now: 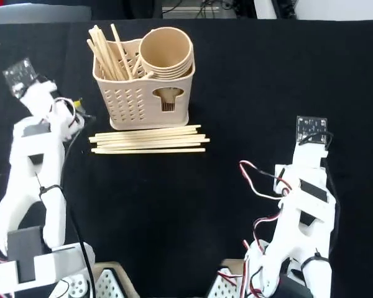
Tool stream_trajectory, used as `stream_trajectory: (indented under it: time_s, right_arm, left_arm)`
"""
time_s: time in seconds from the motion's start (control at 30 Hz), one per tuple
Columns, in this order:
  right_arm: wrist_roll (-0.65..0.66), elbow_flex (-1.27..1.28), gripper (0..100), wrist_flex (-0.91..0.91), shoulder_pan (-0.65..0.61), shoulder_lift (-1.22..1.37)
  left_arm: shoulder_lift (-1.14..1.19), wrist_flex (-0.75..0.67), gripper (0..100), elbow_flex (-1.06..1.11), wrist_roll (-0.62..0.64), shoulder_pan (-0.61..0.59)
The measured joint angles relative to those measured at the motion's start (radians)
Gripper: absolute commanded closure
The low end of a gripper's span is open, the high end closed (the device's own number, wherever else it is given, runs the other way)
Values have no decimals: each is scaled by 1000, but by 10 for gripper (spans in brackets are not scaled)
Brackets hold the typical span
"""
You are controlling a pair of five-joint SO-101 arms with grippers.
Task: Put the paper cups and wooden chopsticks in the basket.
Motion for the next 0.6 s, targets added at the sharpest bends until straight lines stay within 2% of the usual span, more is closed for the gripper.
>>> stream_trajectory:
  time_s: [0.13,0.27,0.47,0.6]
  right_arm:
    - [0,0,973,0,0,0]
    - [0,0,973,0,0,0]
    - [0,0,973,0,0,0]
    - [0,0,973,0,0,0]
  left_arm:
    - [64,-63,813,34,5,25]
    - [183,-66,916,5,5,63]
    - [399,-66,928,-157,5,68]
    - [433,-66,934,-201,5,68]
